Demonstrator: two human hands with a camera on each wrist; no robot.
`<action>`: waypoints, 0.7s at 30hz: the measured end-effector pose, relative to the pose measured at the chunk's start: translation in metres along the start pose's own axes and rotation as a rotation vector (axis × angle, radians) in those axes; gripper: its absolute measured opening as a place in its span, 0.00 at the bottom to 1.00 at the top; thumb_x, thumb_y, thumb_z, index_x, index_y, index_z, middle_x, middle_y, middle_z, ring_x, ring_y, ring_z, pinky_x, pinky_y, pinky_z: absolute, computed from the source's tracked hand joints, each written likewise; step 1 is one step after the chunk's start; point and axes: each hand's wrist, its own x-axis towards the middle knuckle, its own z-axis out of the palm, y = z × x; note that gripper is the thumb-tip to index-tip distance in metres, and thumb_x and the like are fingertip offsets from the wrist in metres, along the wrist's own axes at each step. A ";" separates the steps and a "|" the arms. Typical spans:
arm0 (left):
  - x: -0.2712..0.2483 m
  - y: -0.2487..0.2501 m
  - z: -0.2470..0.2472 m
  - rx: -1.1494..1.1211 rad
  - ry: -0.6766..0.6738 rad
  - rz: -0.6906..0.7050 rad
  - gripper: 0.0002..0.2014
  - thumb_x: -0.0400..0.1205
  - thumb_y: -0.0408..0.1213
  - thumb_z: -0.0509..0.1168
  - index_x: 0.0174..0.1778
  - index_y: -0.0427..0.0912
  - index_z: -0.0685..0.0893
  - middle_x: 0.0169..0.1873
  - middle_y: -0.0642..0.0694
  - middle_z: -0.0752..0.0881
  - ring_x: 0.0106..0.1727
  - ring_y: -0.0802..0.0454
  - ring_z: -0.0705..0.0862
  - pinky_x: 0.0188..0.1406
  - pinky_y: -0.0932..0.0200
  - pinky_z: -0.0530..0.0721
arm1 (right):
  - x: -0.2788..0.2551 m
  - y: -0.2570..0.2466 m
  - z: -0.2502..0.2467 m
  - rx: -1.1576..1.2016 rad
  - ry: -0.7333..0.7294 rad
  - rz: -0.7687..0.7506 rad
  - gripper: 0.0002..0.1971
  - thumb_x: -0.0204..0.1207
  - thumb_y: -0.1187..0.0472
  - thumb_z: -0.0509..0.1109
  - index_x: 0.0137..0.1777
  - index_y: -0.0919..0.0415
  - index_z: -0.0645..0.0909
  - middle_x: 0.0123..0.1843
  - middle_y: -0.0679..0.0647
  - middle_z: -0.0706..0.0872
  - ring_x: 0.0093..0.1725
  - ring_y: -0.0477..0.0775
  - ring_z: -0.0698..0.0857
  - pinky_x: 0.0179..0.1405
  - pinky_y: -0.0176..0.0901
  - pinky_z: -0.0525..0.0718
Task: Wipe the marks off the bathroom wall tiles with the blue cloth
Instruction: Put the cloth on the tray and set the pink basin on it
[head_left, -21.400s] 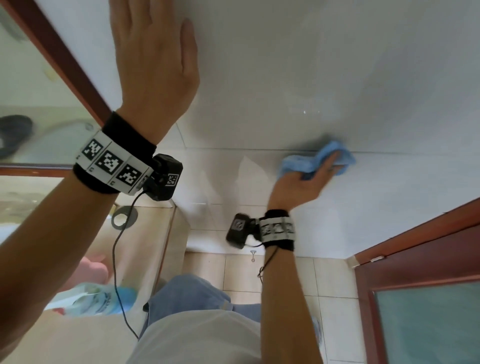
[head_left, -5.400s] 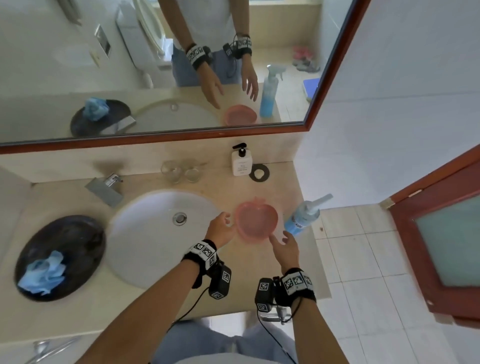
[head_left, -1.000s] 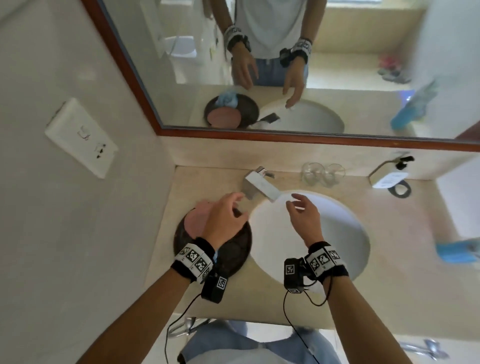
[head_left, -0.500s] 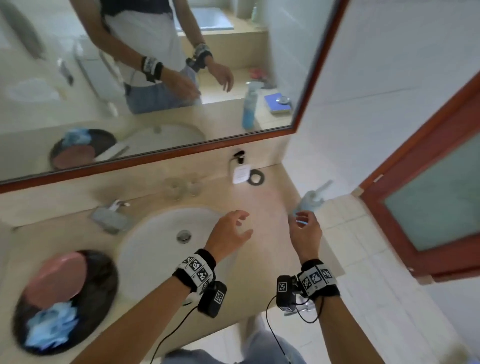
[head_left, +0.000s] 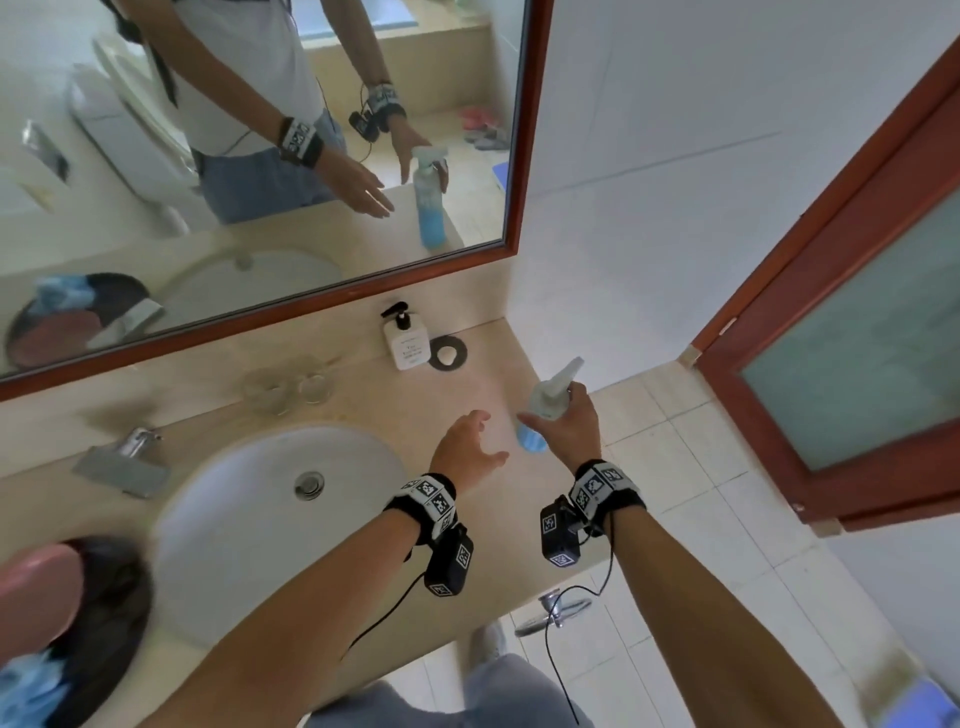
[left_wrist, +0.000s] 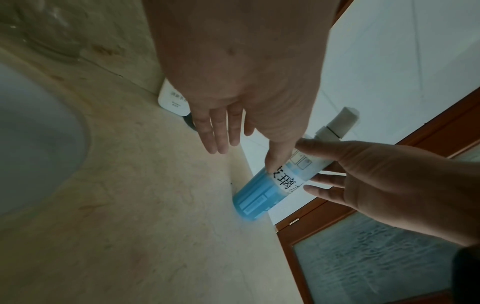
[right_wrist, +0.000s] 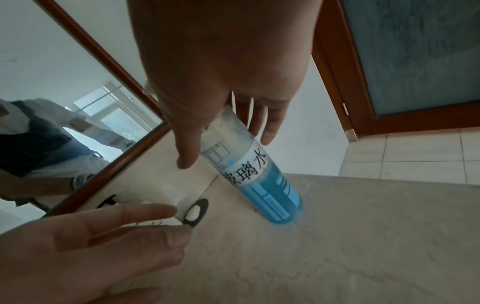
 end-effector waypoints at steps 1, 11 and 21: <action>-0.001 -0.004 0.001 -0.003 0.005 -0.012 0.35 0.78 0.44 0.80 0.79 0.45 0.76 0.69 0.44 0.83 0.69 0.48 0.83 0.71 0.50 0.83 | 0.001 0.001 0.003 -0.002 0.024 0.005 0.38 0.64 0.50 0.90 0.69 0.60 0.76 0.62 0.53 0.83 0.61 0.57 0.85 0.61 0.53 0.87; -0.026 -0.032 -0.021 -0.075 0.129 0.039 0.47 0.74 0.50 0.82 0.87 0.48 0.65 0.79 0.49 0.74 0.78 0.53 0.74 0.78 0.54 0.76 | -0.034 -0.052 0.020 0.057 -0.006 -0.078 0.26 0.63 0.48 0.88 0.56 0.50 0.80 0.50 0.42 0.88 0.48 0.44 0.88 0.44 0.40 0.85; -0.141 -0.124 -0.121 -0.267 0.558 -0.089 0.28 0.74 0.50 0.83 0.67 0.49 0.82 0.58 0.57 0.87 0.57 0.61 0.85 0.55 0.65 0.83 | -0.127 -0.169 0.146 0.055 -0.387 -0.338 0.29 0.62 0.45 0.88 0.61 0.50 0.84 0.53 0.40 0.90 0.50 0.41 0.89 0.51 0.47 0.91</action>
